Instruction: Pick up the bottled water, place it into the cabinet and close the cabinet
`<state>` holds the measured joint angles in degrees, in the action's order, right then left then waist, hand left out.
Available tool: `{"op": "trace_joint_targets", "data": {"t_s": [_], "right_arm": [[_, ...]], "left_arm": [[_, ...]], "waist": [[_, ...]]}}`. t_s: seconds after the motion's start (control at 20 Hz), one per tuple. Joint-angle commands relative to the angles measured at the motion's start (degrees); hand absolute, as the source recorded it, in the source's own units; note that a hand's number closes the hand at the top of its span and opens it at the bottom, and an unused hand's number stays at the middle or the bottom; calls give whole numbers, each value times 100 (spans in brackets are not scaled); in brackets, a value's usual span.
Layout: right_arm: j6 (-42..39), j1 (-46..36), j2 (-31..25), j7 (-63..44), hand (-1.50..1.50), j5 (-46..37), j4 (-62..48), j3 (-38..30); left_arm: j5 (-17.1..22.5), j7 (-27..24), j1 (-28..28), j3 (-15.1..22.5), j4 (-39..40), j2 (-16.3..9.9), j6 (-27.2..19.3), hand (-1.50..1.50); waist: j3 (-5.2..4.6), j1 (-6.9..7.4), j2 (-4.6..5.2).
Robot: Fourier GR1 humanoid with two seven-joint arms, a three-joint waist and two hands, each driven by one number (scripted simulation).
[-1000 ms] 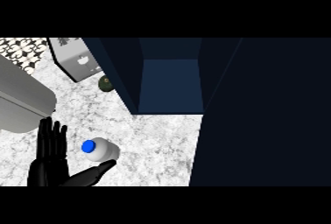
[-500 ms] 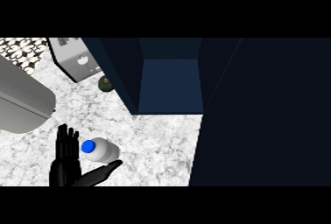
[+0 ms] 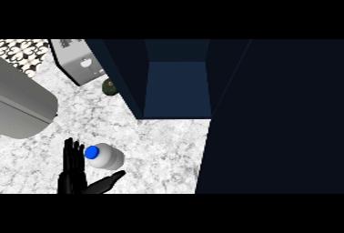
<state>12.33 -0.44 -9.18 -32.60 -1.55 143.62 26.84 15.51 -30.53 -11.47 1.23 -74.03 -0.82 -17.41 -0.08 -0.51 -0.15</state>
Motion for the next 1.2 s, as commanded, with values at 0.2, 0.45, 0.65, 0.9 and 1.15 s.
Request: {"op": "trace_joint_targets", "data": {"t_s": [0.2,0.45,0.65,0.9,1.15], "right_arm": [[-21,-18,-94,-224,-150,-218,635,-141],[-6,-368,-212,-704,-150,-96,837,-398],[109,255,-124,-169,-150,-526,875,85],[81,357,-190,147,-150,-316,617,-154],[189,334,-197,-135,-150,-404,750,-75]], "left_arm": [[405,-794,313,194,1007,76,190,-150],[500,-1231,988,-532,1899,77,734,-150],[593,-1337,1024,-528,2090,56,944,-150],[763,-1625,1423,-721,2768,-11,1296,-150],[943,-1604,1804,-813,3141,31,1517,-150]], "waist": [[3,27,9],[0,14,11],[4,4,2],[6,6,9],[4,5,8]]}}
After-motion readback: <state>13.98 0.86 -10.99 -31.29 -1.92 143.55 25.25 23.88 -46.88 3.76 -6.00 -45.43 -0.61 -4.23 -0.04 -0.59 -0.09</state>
